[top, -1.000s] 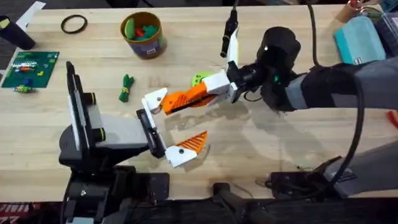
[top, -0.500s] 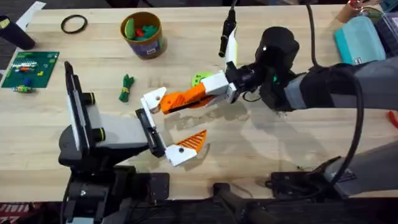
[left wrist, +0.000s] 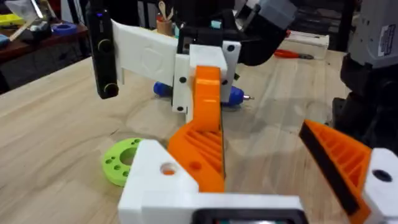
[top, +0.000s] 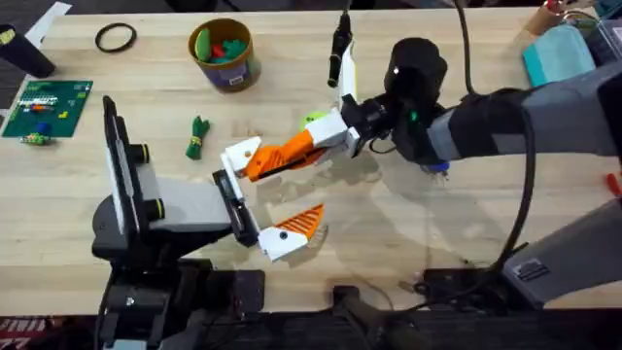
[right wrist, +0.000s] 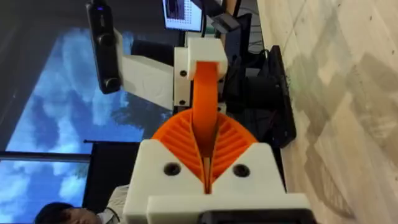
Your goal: Pick up the gripper from the table and insert it into the empty holder that is missing its gripper. Then pick up a screw, insert it into the mounting hole, and use the screwdriver to tighten it. Finally, clean up the table by picking up the vegetable and placing it into the bucket.
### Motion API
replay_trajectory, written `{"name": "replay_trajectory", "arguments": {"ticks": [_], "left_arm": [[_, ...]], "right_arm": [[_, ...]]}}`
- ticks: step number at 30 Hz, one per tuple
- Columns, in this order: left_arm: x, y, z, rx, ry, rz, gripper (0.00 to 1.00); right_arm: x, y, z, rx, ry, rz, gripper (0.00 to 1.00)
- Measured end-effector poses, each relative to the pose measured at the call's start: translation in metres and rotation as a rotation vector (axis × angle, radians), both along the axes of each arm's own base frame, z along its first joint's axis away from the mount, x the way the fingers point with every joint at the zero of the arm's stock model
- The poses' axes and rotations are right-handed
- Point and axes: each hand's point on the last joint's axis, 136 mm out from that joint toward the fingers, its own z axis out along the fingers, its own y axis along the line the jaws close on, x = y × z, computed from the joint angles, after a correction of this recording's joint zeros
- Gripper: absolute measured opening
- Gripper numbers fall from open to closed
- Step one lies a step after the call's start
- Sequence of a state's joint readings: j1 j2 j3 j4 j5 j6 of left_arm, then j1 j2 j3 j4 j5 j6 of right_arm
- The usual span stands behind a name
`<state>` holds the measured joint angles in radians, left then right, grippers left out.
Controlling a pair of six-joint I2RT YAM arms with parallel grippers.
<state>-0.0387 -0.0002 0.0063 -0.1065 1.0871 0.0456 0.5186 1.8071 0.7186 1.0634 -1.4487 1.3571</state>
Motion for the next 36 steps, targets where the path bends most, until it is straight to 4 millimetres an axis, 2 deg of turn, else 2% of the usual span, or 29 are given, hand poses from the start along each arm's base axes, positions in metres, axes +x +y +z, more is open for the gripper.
{"name": "replay_trajectory", "arguments": {"ticks": [19, 36], "left_arm": [[0.003, 0.002, 0.000, 0.003, -0.005, 0.018, 0.986], [0.003, 0.002, 0.000, 0.004, -0.007, 0.017, 0.987]], "right_arm": [[0.009, 0.005, 0.001, -0.028, 0.044, -0.011, 0.013], [0.012, 0.006, 0.002, -0.012, 0.017, 0.005, 0.013]]}}
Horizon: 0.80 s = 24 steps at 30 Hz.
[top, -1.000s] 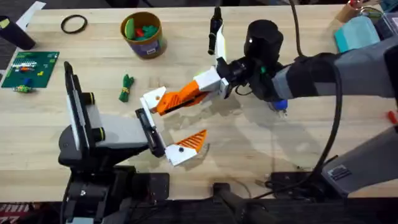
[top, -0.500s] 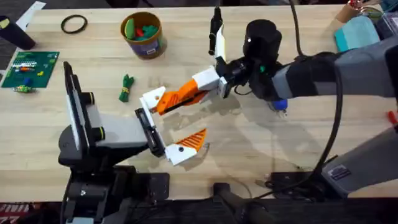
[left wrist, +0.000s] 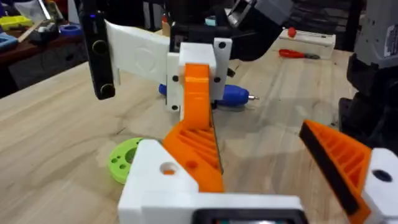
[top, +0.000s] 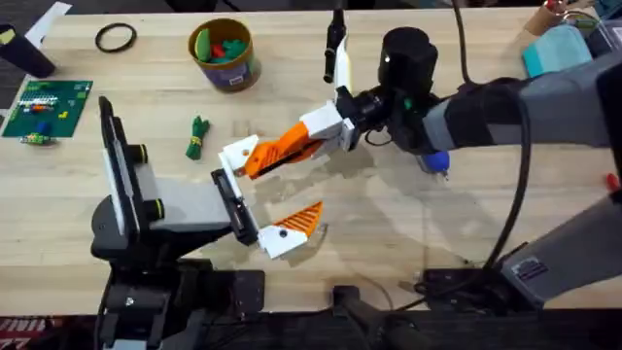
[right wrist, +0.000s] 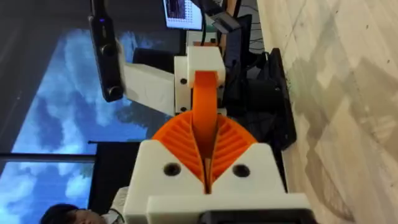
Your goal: Pick up the gripper from the table and insert it into the empty holder that is missing its gripper. Then pick up a screw, insert it into the mounting hole, and use the screwdriver to tighten it. Finally, clean up the table by picking up the vegetable and placing it into the bucket.
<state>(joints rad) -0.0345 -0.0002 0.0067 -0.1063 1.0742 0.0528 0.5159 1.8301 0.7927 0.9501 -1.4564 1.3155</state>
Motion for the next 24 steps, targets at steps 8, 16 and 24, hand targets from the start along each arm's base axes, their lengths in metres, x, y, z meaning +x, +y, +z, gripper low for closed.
{"name": "replay_trajectory", "arguments": {"ticks": [8, 16, 24], "left_arm": [[-0.0033, -0.0016, 0.0001, -0.002, 0.003, -0.021, 0.987], [-0.0036, -0.0017, 0.0002, 0.000, -0.001, -0.022, 0.986], [-0.0035, -0.0016, 0.0002, 0.000, 0.000, -0.022, 0.987]], "right_arm": [[0.0023, 0.0019, -0.0004, 0.009, -0.008, 0.024, 0.013], [0.0049, 0.0033, 0.0019, -0.001, 0.015, 0.037, 0.013], [0.0057, 0.0044, 0.0010, -0.006, 0.021, 0.032, 0.013]]}}
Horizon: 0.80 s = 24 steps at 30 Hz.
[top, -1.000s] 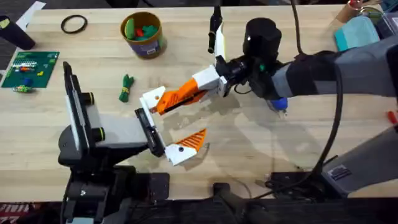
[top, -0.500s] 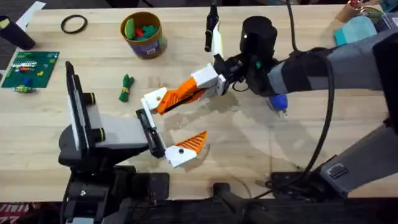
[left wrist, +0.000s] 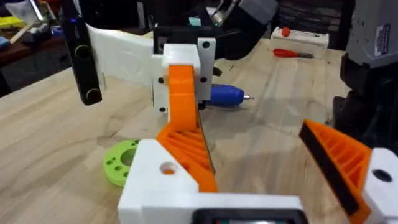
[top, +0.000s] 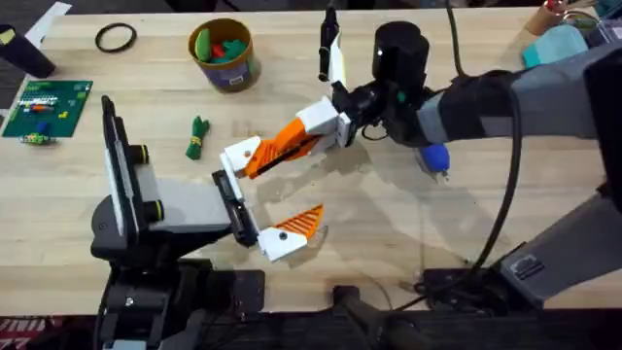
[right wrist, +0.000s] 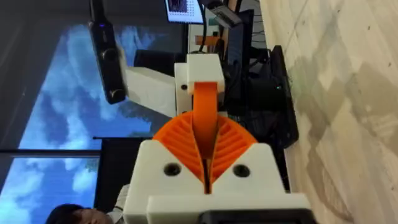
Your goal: Pick up the gripper from the table and insert it into the empty holder that is missing its gripper. Then pick up a screw, insert it into the mounting hole, and use the screwdriver to tighten it. Finally, clean up the table by picking up the vegetable and placing it into the bucket.
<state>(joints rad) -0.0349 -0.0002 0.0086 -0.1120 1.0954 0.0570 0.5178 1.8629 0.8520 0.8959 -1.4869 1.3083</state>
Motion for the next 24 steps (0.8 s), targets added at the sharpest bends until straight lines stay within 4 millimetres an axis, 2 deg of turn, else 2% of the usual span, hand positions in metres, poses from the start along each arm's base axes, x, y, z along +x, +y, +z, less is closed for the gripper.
{"name": "replay_trajectory", "arguments": {"ticks": [9, 24], "left_arm": [[0.0000, 0.0000, 0.0000, 0.000, 0.001, 0.000, 0.987], [-0.0001, 0.0001, -0.0004, 0.000, 0.004, -0.001, 0.988]], "right_arm": [[0.0019, 0.0070, -0.0009, -0.006, -0.007, -0.027, 0.013], [0.0030, 0.0077, -0.0011, -0.008, -0.007, -0.035, 0.013]]}}
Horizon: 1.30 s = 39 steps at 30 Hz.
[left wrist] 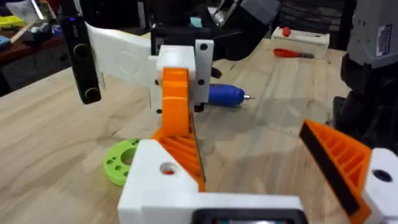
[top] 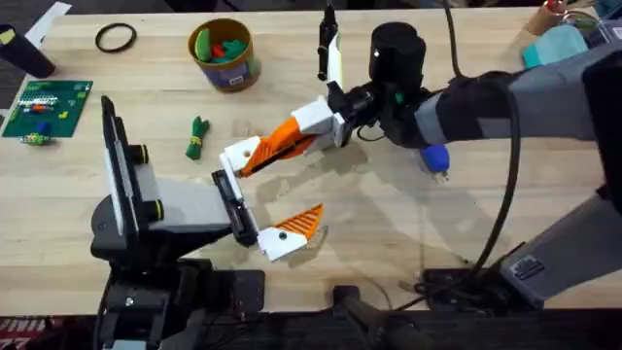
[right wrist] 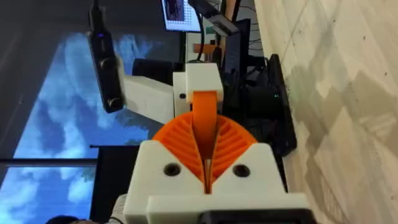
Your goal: Pick up the gripper from the table and insert it into the empty holder that is missing its gripper. Then pick up a screw, insert it into the mounting hole, and use the screwdriver to tighten it. Finally, clean up the table by picking up the vegetable and placing it into the bucket.
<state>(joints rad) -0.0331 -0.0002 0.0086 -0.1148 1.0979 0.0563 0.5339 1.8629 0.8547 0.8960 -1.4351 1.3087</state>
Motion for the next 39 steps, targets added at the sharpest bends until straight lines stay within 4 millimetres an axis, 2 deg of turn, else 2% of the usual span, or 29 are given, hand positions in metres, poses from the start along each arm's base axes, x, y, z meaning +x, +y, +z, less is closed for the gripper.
{"name": "replay_trajectory", "arguments": {"ticks": [39], "left_arm": [[0.0019, 0.0017, 0.0005, 0.002, -0.004, 0.013, 0.987]], "right_arm": [[0.0001, 0.0033, 0.0020, 0.023, -0.052, -0.070, 0.013]]}}
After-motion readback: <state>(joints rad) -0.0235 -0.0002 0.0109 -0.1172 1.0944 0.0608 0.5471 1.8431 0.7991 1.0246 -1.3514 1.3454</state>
